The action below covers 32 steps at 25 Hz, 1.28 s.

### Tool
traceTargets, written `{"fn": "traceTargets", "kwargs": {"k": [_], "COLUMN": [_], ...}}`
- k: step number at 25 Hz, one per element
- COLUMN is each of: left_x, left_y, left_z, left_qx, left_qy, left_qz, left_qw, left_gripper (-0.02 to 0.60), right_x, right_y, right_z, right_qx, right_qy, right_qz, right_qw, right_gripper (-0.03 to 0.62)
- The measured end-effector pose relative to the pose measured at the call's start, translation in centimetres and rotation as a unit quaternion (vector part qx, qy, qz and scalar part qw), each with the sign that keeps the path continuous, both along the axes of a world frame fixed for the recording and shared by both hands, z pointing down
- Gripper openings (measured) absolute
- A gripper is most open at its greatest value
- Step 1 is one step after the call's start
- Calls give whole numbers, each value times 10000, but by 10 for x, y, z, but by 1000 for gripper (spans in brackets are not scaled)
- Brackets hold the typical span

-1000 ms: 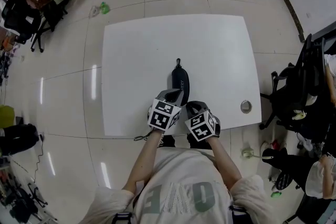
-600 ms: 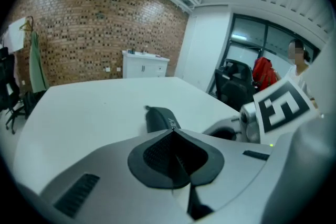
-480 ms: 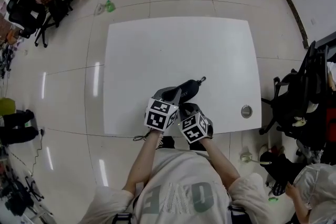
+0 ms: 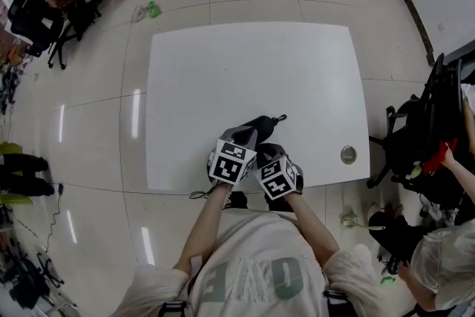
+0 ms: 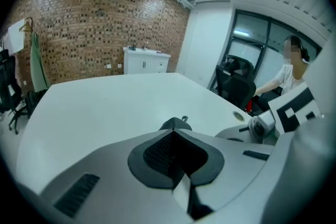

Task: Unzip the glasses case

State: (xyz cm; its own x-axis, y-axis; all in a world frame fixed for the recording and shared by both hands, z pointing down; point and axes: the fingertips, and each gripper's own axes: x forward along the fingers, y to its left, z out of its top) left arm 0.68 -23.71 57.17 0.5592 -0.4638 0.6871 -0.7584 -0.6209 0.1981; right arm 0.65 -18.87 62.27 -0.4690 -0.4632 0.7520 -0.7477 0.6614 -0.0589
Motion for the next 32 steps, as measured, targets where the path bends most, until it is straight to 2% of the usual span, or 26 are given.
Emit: {"fn": "traceTargets", "kwargs": {"k": [3, 5, 9, 11, 15, 18, 23, 28, 32], "left_x": [2, 3, 2, 9, 13, 13, 15, 16, 17], "left_y": [1, 1, 0, 4, 15, 16, 17, 17, 16], "left_z": [2, 1, -13, -15, 3, 4, 7, 8, 8], "left_qx": [14, 82, 231, 91, -222, -314, -264, -322, -342], "left_qy": [-71, -119, 106, 283, 250, 465, 403, 435, 505], "left_qz": [55, 92, -90, -111, -87, -219, -188, -210, -281], "left_qw": [10000, 9999, 9996, 9995, 9994, 9982, 9987, 9983, 9977], "left_gripper": [5, 5, 5, 5, 5, 5, 5, 5, 5], "right_x": [44, 60, 53, 38, 10, 18, 35, 35, 33], "right_y": [-21, -31, -23, -10, 14, 10, -14, -26, -36], "right_z": [4, 3, 3, 3, -1, 0, 0, 0, 0], "right_qx": [20, 62, 62, -72, -176, -154, 59, 196, 229], "right_qy": [29, 18, 52, -122, -261, -178, 133, 465, 633], "right_qz": [704, 1005, 1011, 704, 22, 5, -158, -1020, -1859], "right_qw": [9975, 9949, 9948, 9974, 9995, 9997, 9998, 9935, 9803], "right_gripper": [2, 2, 2, 2, 2, 2, 2, 2, 2]}}
